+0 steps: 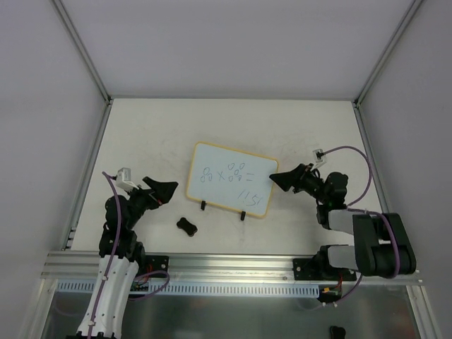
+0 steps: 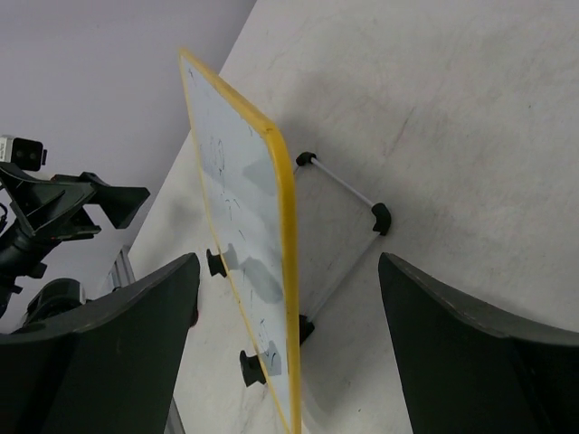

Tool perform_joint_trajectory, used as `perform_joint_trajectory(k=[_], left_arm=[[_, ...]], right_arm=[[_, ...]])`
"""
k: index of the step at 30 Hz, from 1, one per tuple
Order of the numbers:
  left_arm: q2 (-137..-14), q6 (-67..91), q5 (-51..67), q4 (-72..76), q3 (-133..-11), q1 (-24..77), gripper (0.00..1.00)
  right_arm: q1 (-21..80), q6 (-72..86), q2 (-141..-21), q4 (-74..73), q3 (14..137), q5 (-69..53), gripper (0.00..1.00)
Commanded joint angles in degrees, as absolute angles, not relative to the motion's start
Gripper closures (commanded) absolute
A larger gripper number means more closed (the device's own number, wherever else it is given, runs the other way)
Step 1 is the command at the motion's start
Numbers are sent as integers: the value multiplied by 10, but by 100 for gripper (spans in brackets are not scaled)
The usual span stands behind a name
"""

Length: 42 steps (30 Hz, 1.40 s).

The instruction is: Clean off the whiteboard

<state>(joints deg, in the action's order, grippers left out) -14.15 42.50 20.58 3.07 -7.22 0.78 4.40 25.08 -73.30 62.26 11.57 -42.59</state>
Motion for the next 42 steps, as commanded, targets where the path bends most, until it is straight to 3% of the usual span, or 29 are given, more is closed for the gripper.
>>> perform_joint_trajectory(k=[1,12,15,17,24,28,35,37,42], left_arm=[[-130,418,229,8,-80,11,1],[-90,408,234,-39,-78,11,1],[-90,406,238,-42,-80,11,1],[-91,407,247,-46,-79,11,1],[-84,416,265,-63,-75,11,1],[-73,417,272,-74,-76,11,1],[-62,422,279,-78,-70,11,1],[-62,424,281,-79,-68,11,1],[-57,438,299,-80,-62,11,1]], right_arm=[[37,331,-813,849,131,-508,17],[65,311,-843,877,142,-529,28],[73,308,-845,877,144,-533,35],[76,308,-849,878,148,-536,44],[90,308,-881,877,178,-542,57],[95,306,-904,877,191,-544,71],[103,271,-904,877,185,-536,79],[103,266,-910,877,187,-534,89],[103,258,-919,877,192,-533,92]])
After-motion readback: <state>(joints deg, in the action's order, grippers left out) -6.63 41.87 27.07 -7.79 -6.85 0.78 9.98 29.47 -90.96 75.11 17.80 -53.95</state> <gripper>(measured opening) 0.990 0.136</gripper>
